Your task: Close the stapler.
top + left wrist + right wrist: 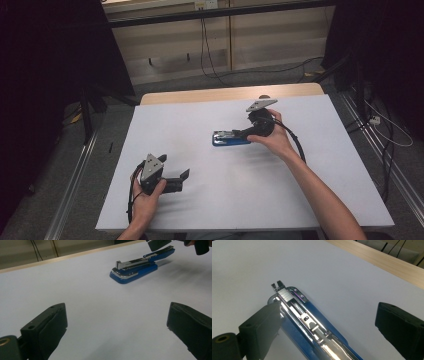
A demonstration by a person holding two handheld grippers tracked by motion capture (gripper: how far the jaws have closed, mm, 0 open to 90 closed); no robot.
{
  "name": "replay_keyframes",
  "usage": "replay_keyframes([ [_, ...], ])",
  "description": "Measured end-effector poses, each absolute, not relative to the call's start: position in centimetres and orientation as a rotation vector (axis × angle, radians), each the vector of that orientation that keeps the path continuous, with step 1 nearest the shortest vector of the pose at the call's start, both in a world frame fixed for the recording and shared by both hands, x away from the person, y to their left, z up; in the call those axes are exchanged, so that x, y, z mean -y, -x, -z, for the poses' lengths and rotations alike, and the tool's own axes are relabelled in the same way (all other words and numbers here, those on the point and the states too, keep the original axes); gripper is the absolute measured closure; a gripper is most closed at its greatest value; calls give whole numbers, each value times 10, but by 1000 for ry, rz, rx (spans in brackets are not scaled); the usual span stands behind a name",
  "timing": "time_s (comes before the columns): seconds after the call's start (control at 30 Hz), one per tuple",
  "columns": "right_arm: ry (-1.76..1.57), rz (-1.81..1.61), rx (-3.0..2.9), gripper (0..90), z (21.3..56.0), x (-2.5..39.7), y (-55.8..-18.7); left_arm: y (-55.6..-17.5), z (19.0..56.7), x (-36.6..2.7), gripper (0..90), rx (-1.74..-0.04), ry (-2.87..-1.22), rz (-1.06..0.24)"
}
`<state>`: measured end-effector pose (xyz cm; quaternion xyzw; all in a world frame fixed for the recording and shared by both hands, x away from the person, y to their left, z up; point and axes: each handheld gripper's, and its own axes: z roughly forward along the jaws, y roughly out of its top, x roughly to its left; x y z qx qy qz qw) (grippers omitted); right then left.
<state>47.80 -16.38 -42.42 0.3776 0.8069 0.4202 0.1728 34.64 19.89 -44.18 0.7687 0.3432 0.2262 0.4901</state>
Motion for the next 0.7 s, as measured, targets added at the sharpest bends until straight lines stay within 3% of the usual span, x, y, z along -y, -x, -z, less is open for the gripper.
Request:
replay_keyframes([
  [0.7, -1082, -1271, -2179, 74, 423, 187, -442, -357, 437, -183, 51, -830, -1857, -546],
])
